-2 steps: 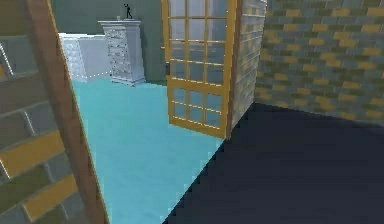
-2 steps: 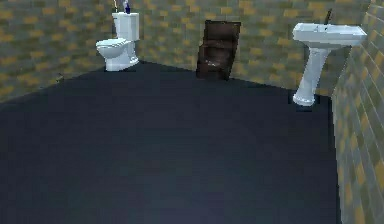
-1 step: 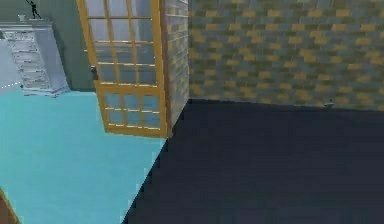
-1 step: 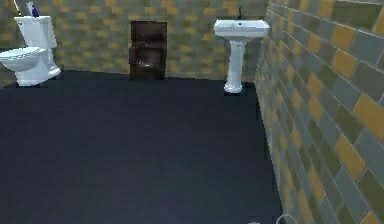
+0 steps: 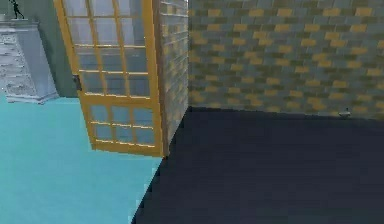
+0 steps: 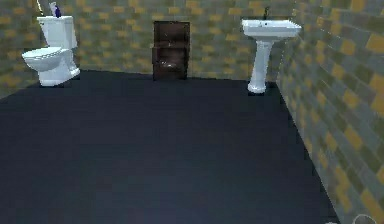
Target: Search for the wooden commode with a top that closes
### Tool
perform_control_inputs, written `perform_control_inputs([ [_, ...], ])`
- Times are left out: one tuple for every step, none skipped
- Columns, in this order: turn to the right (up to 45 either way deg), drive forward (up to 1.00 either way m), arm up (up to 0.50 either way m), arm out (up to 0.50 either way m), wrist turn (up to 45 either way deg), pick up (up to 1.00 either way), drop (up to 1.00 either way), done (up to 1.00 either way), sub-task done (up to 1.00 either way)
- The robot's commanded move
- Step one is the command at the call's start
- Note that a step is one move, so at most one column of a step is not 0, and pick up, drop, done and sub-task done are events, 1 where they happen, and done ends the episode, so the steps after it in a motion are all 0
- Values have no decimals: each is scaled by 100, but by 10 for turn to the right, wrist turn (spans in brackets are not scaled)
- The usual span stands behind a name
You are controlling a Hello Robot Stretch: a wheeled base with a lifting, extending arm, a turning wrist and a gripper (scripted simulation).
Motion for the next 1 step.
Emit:
perform_control_inputs([
  [450,0,0,0,0,0,0,0,0],
])
